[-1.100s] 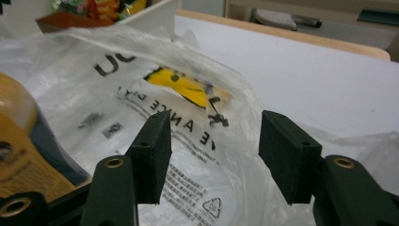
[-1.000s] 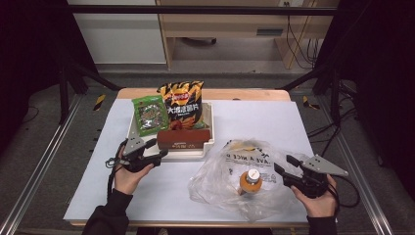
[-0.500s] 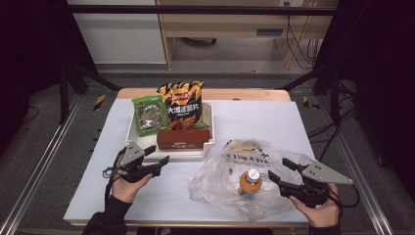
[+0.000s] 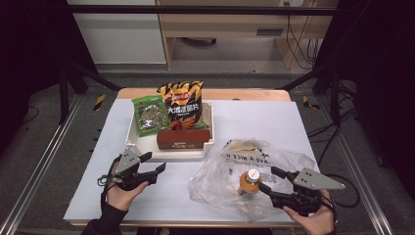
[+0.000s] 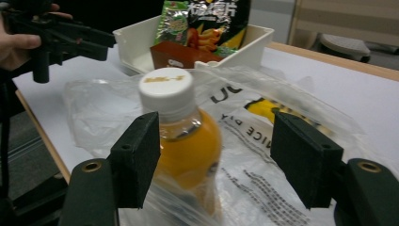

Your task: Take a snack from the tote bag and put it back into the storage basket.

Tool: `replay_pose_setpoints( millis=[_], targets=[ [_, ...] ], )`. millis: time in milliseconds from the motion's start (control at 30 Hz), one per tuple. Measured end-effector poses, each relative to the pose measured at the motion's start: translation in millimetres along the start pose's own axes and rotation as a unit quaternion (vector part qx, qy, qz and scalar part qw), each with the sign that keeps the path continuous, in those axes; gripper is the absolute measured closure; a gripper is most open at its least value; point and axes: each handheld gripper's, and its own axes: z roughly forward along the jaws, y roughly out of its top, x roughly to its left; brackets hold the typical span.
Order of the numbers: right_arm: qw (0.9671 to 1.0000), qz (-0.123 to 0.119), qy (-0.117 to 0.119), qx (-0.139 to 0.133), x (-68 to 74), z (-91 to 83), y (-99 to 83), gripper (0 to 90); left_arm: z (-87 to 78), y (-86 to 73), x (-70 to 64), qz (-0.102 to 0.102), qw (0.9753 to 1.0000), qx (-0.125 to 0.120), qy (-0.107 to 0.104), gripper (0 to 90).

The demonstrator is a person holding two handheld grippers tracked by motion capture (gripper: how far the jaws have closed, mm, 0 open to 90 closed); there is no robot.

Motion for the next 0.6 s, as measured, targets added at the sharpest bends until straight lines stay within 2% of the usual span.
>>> replay_pose_setpoints(
  millis=[333, 600],
  targets=[
    [0.9998, -0.006, 0.015, 0.015, 15.4, 23.5, 1.3, 31.4, -3.1, -0.8, 1.7, -0.007, 1.0, 0.003, 0.003, 31.2],
    [0.9994, 0.002, 0.003, 0.035, 17.5, 45.5, -0.5, 29.0, -2.0, -2.3, 3.4, -0.009, 0.9999, 0.007, 0.003, 31.0]
  ],
)
